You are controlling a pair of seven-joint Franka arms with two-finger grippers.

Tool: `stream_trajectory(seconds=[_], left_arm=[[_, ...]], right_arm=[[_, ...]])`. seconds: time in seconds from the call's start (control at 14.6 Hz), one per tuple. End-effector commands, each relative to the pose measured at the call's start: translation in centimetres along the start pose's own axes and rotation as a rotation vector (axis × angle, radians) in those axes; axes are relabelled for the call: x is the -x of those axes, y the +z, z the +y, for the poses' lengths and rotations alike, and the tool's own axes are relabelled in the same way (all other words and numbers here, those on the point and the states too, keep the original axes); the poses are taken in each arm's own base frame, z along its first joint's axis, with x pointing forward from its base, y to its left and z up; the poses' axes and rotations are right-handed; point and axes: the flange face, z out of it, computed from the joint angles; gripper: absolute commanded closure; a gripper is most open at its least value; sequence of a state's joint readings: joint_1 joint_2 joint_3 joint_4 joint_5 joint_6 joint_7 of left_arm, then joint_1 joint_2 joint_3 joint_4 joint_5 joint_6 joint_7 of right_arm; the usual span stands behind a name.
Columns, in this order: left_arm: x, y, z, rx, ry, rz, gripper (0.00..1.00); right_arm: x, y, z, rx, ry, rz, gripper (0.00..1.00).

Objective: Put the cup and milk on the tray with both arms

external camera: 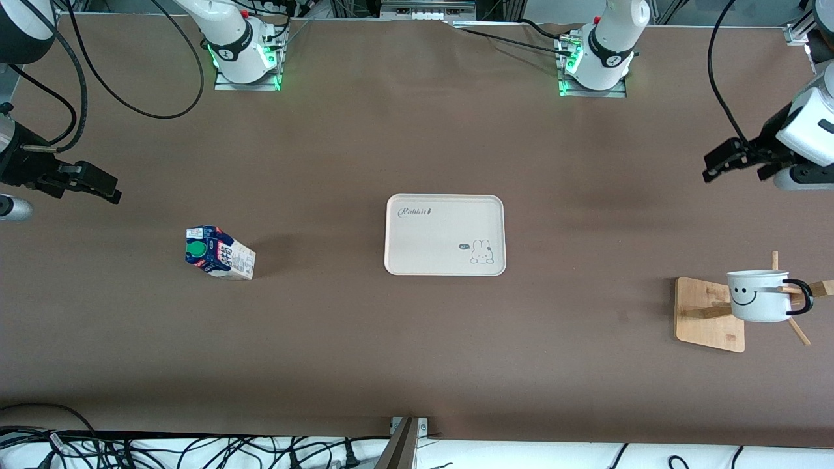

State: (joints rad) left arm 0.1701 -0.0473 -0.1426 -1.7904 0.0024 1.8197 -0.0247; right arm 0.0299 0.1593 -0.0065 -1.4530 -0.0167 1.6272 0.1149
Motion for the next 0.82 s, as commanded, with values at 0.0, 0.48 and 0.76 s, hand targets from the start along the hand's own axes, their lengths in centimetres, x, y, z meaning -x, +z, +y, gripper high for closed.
stream_trajectory(seconds=[0.0,0.48,0.76], left_arm=[[0.1,1.0,0.1,0.016,0.052,0.045,0.0],[0.6,8.0,-0.8,0.002,0.055,0.179,0.0],[-0.1,9.4,-1.3,0.0,0.038,0.31,0.0]], right_arm=[[0.6,0.1,-0.4,-0.008,0.007,-0.01,0.0],[-0.5,3.3,-0.7,-0.003,-0.02,-0.068,0.0],[-0.8,6.0,-0.7,0.005,-0.025,-0.142,0.0]])
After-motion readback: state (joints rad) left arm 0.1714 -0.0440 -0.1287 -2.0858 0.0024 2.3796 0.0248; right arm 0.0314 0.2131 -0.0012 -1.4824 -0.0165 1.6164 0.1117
